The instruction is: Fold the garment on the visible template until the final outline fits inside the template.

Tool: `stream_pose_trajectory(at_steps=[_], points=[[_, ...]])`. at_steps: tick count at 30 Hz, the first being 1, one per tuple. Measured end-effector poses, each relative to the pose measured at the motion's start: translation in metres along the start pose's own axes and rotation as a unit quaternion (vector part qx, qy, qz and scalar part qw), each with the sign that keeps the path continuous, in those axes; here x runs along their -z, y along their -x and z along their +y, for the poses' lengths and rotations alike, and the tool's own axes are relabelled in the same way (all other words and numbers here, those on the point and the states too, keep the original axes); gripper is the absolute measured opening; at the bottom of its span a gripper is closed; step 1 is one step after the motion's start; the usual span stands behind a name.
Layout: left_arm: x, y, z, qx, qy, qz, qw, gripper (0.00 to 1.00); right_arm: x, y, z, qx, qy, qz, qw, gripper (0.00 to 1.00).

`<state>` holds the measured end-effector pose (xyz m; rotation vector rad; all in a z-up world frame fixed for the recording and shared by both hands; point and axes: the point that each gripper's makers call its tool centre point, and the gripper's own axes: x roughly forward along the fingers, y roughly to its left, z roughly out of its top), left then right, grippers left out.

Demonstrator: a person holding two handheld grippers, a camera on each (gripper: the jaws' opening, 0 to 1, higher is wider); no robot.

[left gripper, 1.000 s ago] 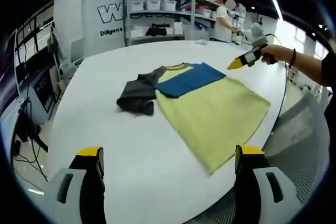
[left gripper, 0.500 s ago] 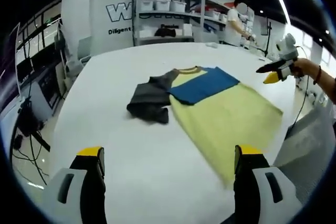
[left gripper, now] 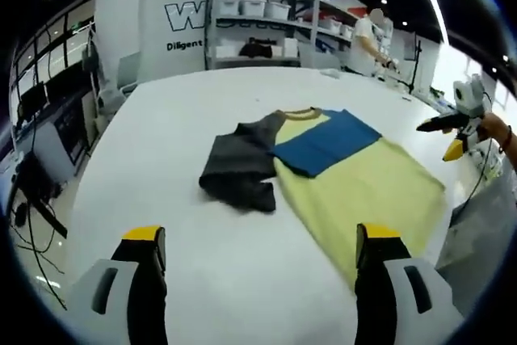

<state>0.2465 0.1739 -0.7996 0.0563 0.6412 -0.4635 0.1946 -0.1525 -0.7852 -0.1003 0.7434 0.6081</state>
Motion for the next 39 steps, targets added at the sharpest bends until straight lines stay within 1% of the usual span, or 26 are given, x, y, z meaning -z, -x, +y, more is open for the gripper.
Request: stream_pose_trajectory(at_steps=[3, 4, 9, 12, 13, 14, 15, 16, 17, 18, 20, 23, 24, 27, 29, 32, 36, 38, 39], points=[[-0.005, -0.008, 0.003, 0.005, 0.011, -0.004, 0.9999, 0.92, 0.004, 0.0, 0.002, -0.001, -0.003, 0.0, 1.0, 0.99], [-0.007, -0.011, 0.003, 0.012, 0.012, -0.005, 0.9998, 0.92, 0.005, 0.0, 0.004, -0.002, -0.003, 0.0, 1.0, 0.99], [-0.01, -0.022, 0.007, 0.018, 0.023, -0.002, 0.9996, 0.88, 0.006, 0.003, 0.014, -0.004, 0.007, -0.005, 1.0, 0.99], [-0.009, -0.028, 0.011, 0.013, 0.022, 0.002, 0.9997, 0.84, 0.006, 0.005, 0.016, -0.005, 0.006, -0.01, 0.9999, 0.99], [-0.006, -0.04, 0.019, 0.007, 0.025, 0.012, 0.9996, 0.82, 0.003, 0.01, 0.021, -0.006, 0.006, -0.02, 0.9998, 0.99], [-0.006, -0.042, 0.02, 0.009, 0.027, 0.013, 0.9995, 0.8, 0.002, 0.011, 0.022, -0.003, 0.007, -0.022, 0.9997, 0.99], [-0.007, -0.044, 0.021, 0.009, 0.028, 0.011, 0.9995, 0.75, 0.002, 0.011, 0.022, -0.002, 0.008, -0.022, 0.9997, 0.99], [-0.009, -0.047, 0.023, 0.005, 0.036, 0.004, 0.9993, 0.73, 0.002, 0.012, 0.023, 0.0, 0.011, -0.022, 0.9997, 0.99], [-0.011, -0.055, 0.023, 0.014, 0.054, 0.005, 0.9984, 0.72, 0.001, 0.014, 0.024, 0.004, 0.014, -0.025, 0.9996, 0.99], [-0.012, -0.058, 0.024, 0.013, 0.058, 0.002, 0.9982, 0.72, 0.001, 0.014, 0.024, 0.004, 0.013, -0.026, 0.9996, 0.99], [-0.013, -0.061, 0.026, 0.01, 0.056, 0.0, 0.9984, 0.71, 0.0, 0.015, 0.026, 0.003, 0.012, -0.028, 0.9995, 0.99], [-0.013, -0.065, 0.03, 0.003, 0.057, 0.0, 0.9984, 0.64, 0.0, 0.015, 0.026, 0.003, 0.011, -0.031, 0.9994, 0.99], [-0.014, -0.07, 0.033, -0.002, 0.069, -0.004, 0.9976, 0.62, 0.0, 0.016, 0.027, 0.005, 0.012, -0.032, 0.9994, 0.99], [-0.014, -0.074, 0.035, -0.002, 0.072, -0.005, 0.9974, 0.6, 0.001, 0.016, 0.026, 0.008, 0.013, -0.032, 0.9994, 0.99], [-0.012, -0.078, 0.037, -0.006, 0.075, -0.002, 0.9972, 0.58, 0.0, 0.019, 0.026, 0.01, 0.007, -0.038, 0.9992, 0.99], [-0.01, -0.083, 0.038, -0.006, 0.08, 0.001, 0.9968, 0.49, -0.001, 0.022, 0.026, 0.015, -0.001, -0.046, 0.9988, 0.99], [-0.008, -0.089, 0.035, 0.0, 0.079, 0.005, 0.9969, 0.39, -0.001, 0.024, 0.024, 0.02, -0.004, -0.048, 0.9986, 0.99], [-0.006, -0.092, 0.032, 0.003, 0.077, 0.008, 0.997, 0.34, -0.001, 0.024, 0.023, 0.023, -0.004, -0.049, 0.9985, 0.99], [-0.007, -0.092, 0.032, 0.002, 0.077, 0.007, 0.997, 0.34, -0.001, 0.024, 0.023, 0.024, -0.004, -0.049, 0.9985, 0.99]])
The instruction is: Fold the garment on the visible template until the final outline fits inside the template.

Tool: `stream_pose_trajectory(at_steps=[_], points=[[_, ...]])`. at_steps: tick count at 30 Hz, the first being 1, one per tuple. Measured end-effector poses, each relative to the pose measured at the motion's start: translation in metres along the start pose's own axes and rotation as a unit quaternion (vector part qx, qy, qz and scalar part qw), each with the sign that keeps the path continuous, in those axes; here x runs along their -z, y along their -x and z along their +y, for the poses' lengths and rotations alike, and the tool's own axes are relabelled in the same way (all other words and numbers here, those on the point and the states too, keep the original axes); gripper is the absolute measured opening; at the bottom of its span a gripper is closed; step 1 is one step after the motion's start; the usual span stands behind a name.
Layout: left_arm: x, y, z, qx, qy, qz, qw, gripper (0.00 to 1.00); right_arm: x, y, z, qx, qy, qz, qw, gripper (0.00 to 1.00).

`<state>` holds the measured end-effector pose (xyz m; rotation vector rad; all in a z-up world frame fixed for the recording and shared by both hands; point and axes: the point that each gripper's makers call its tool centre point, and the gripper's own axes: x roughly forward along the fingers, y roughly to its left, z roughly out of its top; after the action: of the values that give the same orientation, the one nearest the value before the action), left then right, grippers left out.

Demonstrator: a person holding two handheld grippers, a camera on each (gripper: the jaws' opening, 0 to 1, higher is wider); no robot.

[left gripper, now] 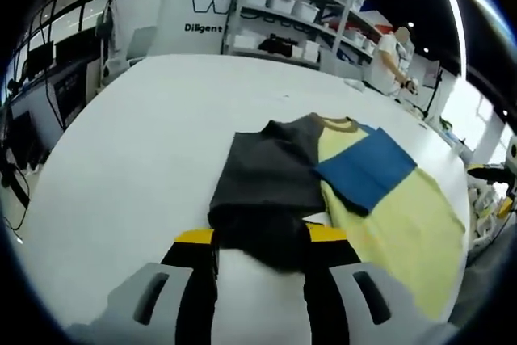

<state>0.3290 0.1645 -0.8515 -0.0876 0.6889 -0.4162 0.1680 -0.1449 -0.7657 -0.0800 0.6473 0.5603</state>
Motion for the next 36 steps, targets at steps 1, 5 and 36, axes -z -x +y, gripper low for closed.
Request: stream_pose_trajectory(at_steps=[1, 5, 36], points=[[-0.002, -0.001, 0.001, -0.004, -0.002, -0.003, 1.0, 0.34, -0.001, 0.001, -0.001, 0.002, -0.001, -0.002, 1.0, 0.99], [-0.003, -0.002, 0.004, -0.014, 0.005, -0.005, 0.9999, 0.3, -0.002, 0.004, -0.004, 0.01, -0.002, -0.005, 0.9999, 0.98], [-0.095, 0.014, -0.013, -0.044, -0.057, -0.086, 0.9937, 0.0, -0.002, 0.007, -0.015, 0.038, -0.003, -0.006, 0.9992, 0.92]])
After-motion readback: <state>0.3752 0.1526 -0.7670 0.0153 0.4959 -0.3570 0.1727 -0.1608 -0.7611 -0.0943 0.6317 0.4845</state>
